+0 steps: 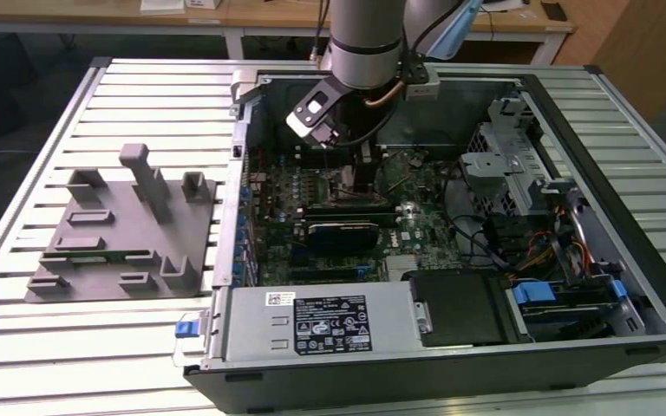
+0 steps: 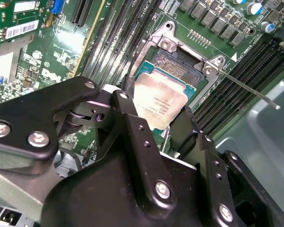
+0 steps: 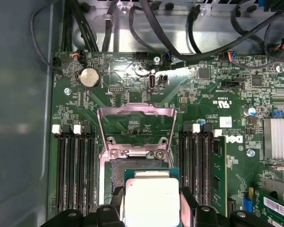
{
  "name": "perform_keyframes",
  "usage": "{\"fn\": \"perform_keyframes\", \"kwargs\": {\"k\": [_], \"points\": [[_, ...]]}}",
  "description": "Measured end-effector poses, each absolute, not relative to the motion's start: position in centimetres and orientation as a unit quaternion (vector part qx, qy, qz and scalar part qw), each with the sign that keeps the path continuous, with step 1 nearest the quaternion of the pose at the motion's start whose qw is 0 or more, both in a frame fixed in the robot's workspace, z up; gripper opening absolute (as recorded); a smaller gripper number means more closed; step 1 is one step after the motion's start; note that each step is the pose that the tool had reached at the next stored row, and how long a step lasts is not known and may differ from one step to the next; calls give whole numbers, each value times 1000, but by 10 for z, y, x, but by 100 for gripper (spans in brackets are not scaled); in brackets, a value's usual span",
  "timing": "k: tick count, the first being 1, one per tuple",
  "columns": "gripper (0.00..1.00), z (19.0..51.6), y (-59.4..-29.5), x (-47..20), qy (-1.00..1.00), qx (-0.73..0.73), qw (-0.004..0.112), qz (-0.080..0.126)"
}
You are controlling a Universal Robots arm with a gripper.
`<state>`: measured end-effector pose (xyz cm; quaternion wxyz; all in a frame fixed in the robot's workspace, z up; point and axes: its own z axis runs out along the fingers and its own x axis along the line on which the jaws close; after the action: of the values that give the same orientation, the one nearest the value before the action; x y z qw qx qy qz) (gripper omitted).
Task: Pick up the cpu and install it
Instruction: 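Place the cpu into insertion slot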
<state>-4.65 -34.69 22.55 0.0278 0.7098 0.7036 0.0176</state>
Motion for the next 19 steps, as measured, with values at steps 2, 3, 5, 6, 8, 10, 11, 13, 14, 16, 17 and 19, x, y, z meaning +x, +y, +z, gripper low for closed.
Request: {"fn": "perform_keyframes", "kwargs": {"k": [2, 3, 5, 6, 8, 10, 11, 13, 14, 16, 17, 19], "points": [[55, 223, -347, -46, 704, 710, 28, 18], [55, 222, -347, -46, 704, 710, 28, 18], [55, 220, -347, -46, 704, 710, 28, 18], [55, 219, -346, -46, 704, 710, 28, 18], [55, 218, -346, -46, 704, 710, 28, 18], [55, 217, -345, -46, 704, 710, 28, 18], [55, 217, -345, -46, 704, 710, 28, 18], [55, 216, -344, -46, 704, 710, 28, 18], [55, 216, -343, -46, 704, 710, 28, 18], [55, 215, -343, -46, 704, 709, 28, 18], [55, 214, -342, -46, 704, 709, 28, 18], [55, 213, -342, -46, 704, 709, 28, 18]]}}
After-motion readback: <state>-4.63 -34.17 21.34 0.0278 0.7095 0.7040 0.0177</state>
